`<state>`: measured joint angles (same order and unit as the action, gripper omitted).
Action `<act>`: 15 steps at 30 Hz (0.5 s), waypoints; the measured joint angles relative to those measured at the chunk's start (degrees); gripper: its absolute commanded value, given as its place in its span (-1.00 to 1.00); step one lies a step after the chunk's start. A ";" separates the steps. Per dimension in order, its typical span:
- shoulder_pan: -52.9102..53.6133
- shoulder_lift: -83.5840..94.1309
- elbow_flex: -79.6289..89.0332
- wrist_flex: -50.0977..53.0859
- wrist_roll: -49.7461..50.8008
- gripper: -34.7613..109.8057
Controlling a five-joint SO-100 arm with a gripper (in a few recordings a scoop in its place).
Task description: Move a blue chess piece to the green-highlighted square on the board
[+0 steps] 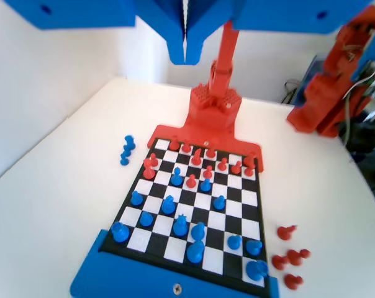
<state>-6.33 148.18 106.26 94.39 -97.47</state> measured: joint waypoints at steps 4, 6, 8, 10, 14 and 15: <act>0.79 7.82 5.19 0.35 -0.53 -0.51; 1.05 10.20 8.00 0.26 -0.70 -0.51; 0.97 13.80 12.13 -0.70 -0.53 -0.51; 0.62 17.05 15.73 -1.32 -0.53 -0.51; 1.14 18.90 18.11 -2.37 -0.53 -0.51; 1.32 19.78 18.28 -2.46 -0.53 -0.51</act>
<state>-5.01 167.96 124.54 91.93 -98.00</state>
